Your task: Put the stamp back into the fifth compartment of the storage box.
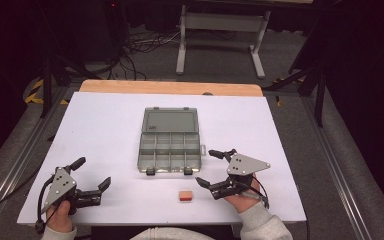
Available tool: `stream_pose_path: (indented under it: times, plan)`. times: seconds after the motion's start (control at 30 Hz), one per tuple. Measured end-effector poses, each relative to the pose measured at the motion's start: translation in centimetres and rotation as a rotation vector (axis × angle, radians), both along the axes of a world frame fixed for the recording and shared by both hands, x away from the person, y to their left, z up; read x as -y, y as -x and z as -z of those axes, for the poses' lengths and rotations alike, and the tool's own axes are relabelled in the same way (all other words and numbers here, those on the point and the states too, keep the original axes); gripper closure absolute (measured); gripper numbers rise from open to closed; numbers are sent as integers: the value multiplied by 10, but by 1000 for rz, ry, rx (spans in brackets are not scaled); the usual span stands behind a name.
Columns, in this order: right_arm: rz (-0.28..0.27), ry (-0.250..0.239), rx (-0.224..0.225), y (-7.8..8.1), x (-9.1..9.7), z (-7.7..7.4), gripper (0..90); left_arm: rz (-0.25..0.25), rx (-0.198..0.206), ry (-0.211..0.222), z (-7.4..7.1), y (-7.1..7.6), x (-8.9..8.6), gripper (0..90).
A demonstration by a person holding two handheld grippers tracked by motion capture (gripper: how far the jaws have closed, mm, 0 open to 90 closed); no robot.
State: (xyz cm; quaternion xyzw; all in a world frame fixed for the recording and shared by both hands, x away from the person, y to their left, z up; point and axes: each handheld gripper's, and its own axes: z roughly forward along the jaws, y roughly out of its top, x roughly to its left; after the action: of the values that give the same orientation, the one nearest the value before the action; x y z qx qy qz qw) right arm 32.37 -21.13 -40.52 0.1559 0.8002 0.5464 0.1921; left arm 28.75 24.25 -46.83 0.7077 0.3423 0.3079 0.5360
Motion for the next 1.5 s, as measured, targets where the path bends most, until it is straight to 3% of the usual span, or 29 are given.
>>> stream_pose_path:
  times: [0.33, 0.7, 1.07, 1.5]
  plan:
    - [-51, 28, -12, -6, -15, -7, 172, -1, 2, -2, 0, 0, 0, 4]
    - [-91, 69, -31, -13, -29, -11, 173, -2, 1, -1, 0, 0, 0, 4]
    - [-108, 124, -85, -18, -40, -12, 205, -4, 1, 0, 0, 0, 0, 4]
    - [-156, 269, -162, -21, -49, -15, 249, -4, 2, 0, 0, 1, 0, 4]
